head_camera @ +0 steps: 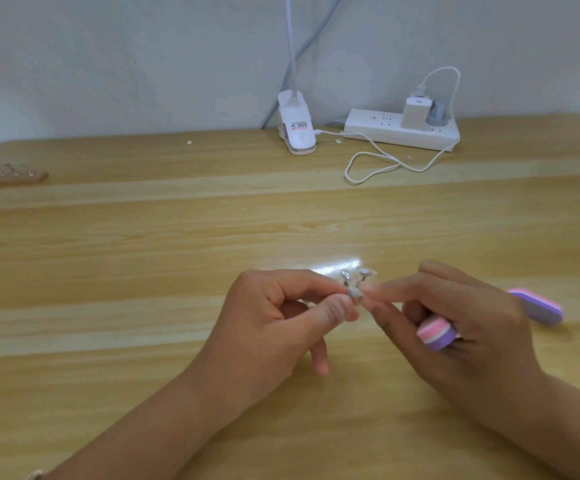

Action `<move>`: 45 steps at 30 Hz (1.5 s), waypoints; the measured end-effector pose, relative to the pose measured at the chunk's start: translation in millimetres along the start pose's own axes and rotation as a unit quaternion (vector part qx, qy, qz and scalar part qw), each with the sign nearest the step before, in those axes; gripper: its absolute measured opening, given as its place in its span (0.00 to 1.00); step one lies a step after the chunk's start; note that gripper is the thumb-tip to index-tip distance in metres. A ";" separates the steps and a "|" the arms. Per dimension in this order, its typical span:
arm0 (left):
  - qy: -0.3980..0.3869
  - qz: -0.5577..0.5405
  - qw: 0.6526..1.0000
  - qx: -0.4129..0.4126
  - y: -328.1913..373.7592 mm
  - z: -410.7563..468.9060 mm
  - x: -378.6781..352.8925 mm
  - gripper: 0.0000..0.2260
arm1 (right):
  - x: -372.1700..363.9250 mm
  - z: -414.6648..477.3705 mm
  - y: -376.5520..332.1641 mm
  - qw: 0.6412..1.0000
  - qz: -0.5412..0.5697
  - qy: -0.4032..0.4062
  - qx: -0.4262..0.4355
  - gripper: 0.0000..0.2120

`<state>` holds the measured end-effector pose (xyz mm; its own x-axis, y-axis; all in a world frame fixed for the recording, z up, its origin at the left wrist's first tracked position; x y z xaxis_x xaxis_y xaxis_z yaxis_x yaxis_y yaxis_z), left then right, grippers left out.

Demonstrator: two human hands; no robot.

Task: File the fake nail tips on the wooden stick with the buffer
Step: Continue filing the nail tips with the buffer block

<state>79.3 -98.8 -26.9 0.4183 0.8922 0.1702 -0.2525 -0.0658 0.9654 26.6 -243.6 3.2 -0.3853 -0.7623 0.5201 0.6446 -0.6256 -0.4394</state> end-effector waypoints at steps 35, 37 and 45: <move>0.040 0.072 0.996 -0.033 0.7 1.0 5.6 0.03 | -2.4 5.2 13.8 0.990 0.082 -0.085 -0.082 0.10; 0.042 0.089 0.994 -0.041 2.4 0.3 5.8 0.03 | -2.5 4.4 11.3 0.990 0.107 -0.072 -0.063 0.12; 0.057 0.105 0.992 -0.050 6.5 -0.2 8.5 0.04 | -5.8 3.0 10.1 0.993 0.084 -0.076 -0.042 0.14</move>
<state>81.1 -91.5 -19.3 0.2480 0.9085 0.3364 -0.4115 -0.2155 0.8856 37.3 -245.0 -2.1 -0.1688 -0.8274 0.5356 0.6319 -0.5079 -0.5854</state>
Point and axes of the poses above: each hand's wrist, its own z-axis towards the middle knuckle, its own x-axis out of the back of the hand, y = z × x, the point moved 8 cm from there along z, towards the middle knuckle, and after that the axes turned 3 degrees about z, right-handed, at the moved point
